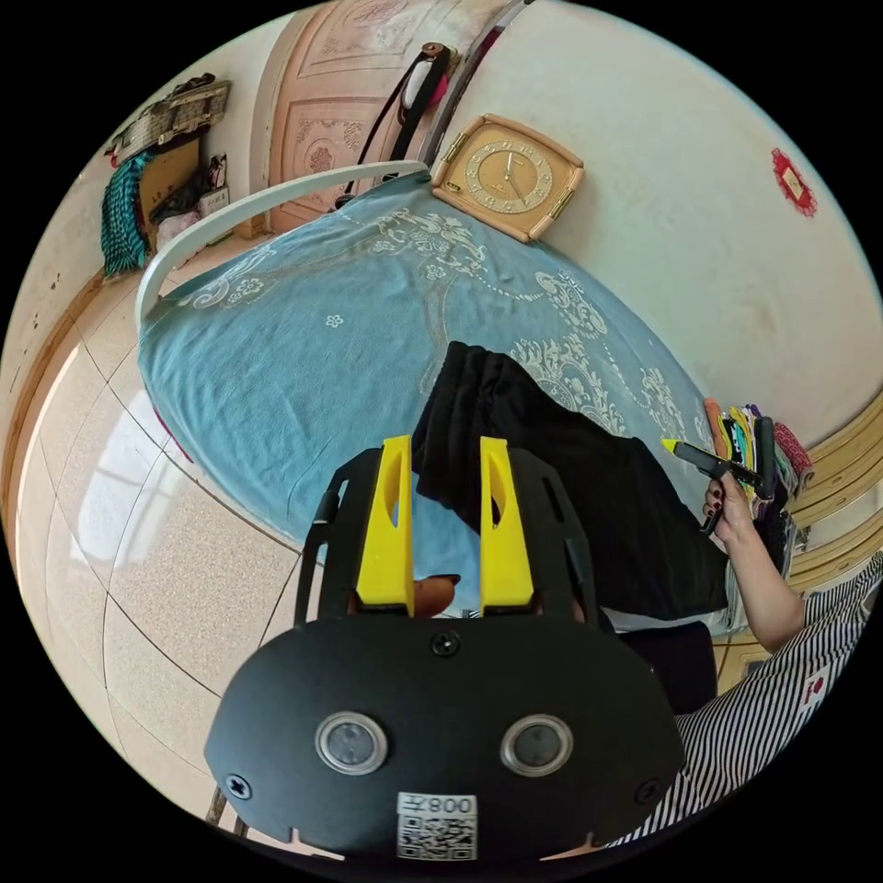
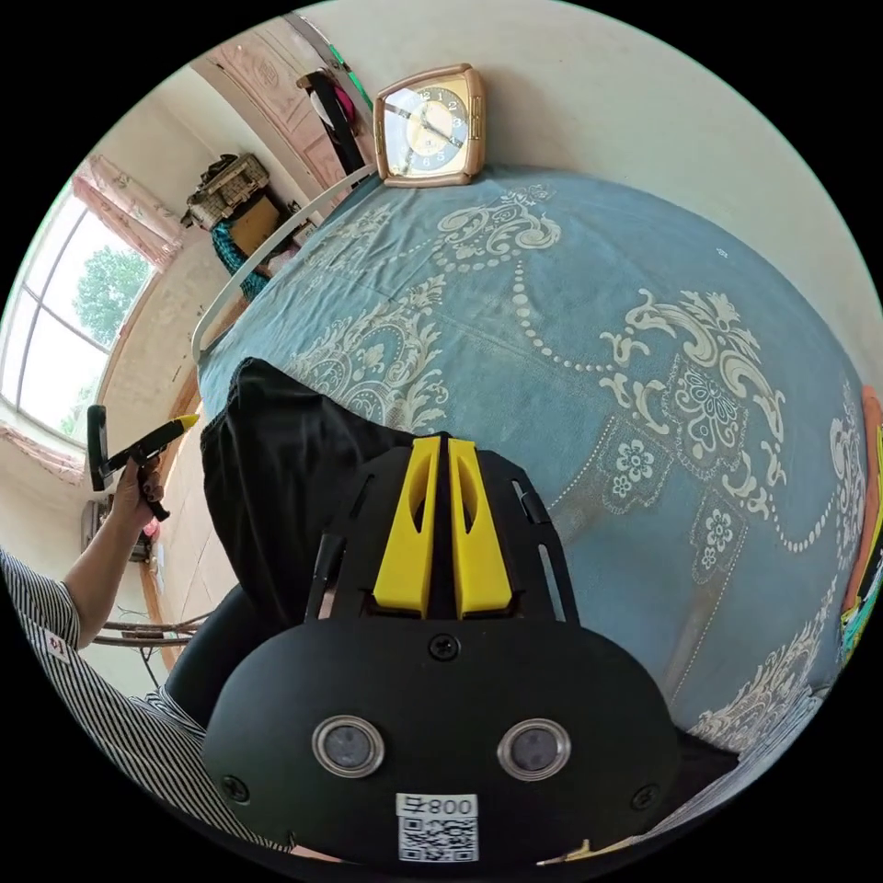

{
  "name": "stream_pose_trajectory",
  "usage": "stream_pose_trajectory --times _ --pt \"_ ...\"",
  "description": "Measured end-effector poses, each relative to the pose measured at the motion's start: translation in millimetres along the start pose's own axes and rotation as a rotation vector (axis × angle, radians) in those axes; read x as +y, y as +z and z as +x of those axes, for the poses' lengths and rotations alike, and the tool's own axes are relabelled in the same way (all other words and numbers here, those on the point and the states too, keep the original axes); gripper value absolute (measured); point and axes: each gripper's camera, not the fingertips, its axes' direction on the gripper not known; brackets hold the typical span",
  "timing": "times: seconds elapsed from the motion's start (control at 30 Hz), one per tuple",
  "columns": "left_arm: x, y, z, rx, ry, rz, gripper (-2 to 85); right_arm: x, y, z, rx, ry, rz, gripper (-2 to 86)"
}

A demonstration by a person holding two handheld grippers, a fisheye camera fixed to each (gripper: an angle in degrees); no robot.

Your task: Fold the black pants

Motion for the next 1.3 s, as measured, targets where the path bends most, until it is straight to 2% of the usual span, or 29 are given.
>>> stream_pose_trajectory --times 0.1,0.17,0.23,0.37,0.53,0.67,0.8,0.93,1.03,1.1,1.13,1.2,1.3 --pt "7.8 14.7 -12.9 0.084 -0.057 -0.049 10.6 26.2 1.8 -56.6 -0.061 -0.151 -0.045 1.4" --pt "8.8 23.2 -16.8 0.073 -0.077 -0.068 9.1 52.5 19.8 -110.1 -0.101 -0.301 -0.130 1.3" --pt "9.8 23.2 -20.5 0.089 -0.082 -0.042 6.8 69.3 39.1 -139.6 -0.051 -0.392 -0.184 1.1" --pt "9.9 10.9 -23.4 0.067 -0.039 0.036 3.7 82.5 61.7 -163.0 -0.080 -0.419 -0.246 0.1" --pt "11.1 49.3 -30.7 0.028 -0.043 -0.058 4.4 86.8 76.7 -168.7 -0.073 -0.438 -0.266 -0.3" --pt "25.9 52.7 -34.0 0.034 -0.078 0.018 7.0 88.7 75.0 -165.8 -0.099 -0.404 -0.288 -0.3" --pt "44.3 55.9 4.3 0.023 0.052 0.082 7.5 97.9 53.6 -163.5 -0.062 -0.359 -0.239 -0.3" --pt "63.4 102.1 48.1 0.096 0.189 -0.016 7.0 128.3 7.0 -134.9 -0.005 -0.233 -0.172 -0.2" --pt "76.4 161.0 62.8 0.052 0.219 -0.158 6.4 165.4 -5.9 -103.1 0.078 -0.117 -0.210 -0.1" --pt "79.8 180.3 62.6 0.080 0.176 -0.148 5.6 188.9 5.8 -85.6 0.123 -0.064 -0.298 0.0" --pt "79.8 183.2 65.1 0.078 0.179 -0.155 5.4 201.1 3.2 -79.3 0.088 -0.046 -0.266 0.0" --pt "86.8 186.9 87.8 0.088 0.265 -0.109 4.4 207.3 -7.6 -76.8 0.076 -0.013 -0.276 0.1" --pt "102.8 215.2 130.8 0.176 0.413 -0.152 3.6 227.4 -31.5 -80.0 0.168 0.002 -0.209 0.2"
